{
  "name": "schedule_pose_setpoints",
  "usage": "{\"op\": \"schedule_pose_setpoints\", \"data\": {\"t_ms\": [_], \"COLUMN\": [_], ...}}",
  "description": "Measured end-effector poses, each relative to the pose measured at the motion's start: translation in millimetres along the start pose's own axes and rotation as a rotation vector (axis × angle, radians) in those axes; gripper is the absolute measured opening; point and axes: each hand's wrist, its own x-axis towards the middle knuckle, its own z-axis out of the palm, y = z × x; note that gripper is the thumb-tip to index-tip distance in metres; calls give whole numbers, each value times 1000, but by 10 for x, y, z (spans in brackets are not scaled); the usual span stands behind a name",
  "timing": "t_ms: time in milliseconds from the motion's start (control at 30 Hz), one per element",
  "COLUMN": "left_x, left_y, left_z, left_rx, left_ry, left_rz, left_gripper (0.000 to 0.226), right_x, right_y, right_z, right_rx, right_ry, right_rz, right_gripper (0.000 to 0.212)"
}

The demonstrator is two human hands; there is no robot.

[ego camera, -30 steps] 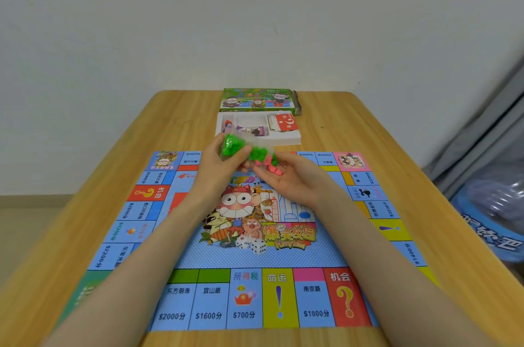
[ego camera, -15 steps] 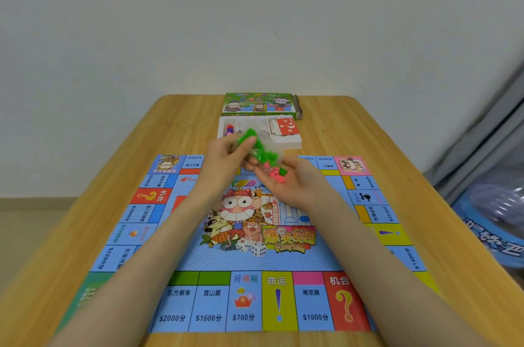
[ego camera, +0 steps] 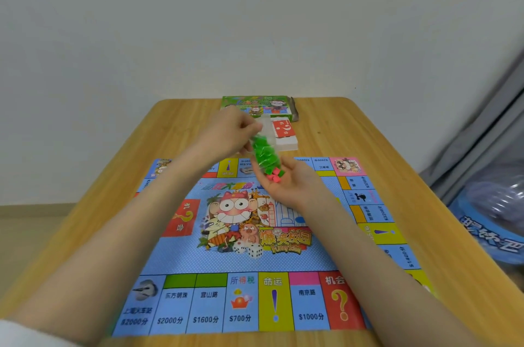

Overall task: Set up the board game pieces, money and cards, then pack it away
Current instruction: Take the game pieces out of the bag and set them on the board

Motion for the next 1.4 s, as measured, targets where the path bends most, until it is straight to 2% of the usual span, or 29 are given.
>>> {"op": "schedule_pose_setpoints", "data": {"t_ms": [100, 300, 500, 633, 800, 900, 1100, 1233, 1400], "left_x": [21, -27, -54, -68, -64, -75, -67, -57, -64], "left_y": [18, 98, 160, 202, 65, 12, 24, 15, 46], "left_z": [-3, -42, -81, -47, 123, 166, 249, 352, 386], "left_rx": [40, 64, 37, 58, -48, -82, -65, -75, -137], "left_ry": [5, 116, 156, 145, 50, 119, 200, 121, 151], "left_rz": [17, 20, 59, 80, -22, -27, 22, -42, -39], "left_gripper": [20, 23, 23, 21, 20, 9, 4, 23, 23], "right_x": [14, -6, 20, 55, 67, 93, 88, 50, 56], "right_y": [-1, 0, 5, 10, 13, 6, 4, 3, 0], "right_z": [-3, 5, -12, -12, -19, -33, -33, -23, -21], "right_rx": [-1, 49, 48, 20, 5, -4, 0, -4, -13], "right_ry": [6, 5, -11, -8, -17, -16, -38, -40, -11], "right_rz": [3, -7, -5, -17, -17, -17, -34, -37, -44], "right_gripper": [33, 28, 24, 24, 27, 26, 28, 21, 28]}}
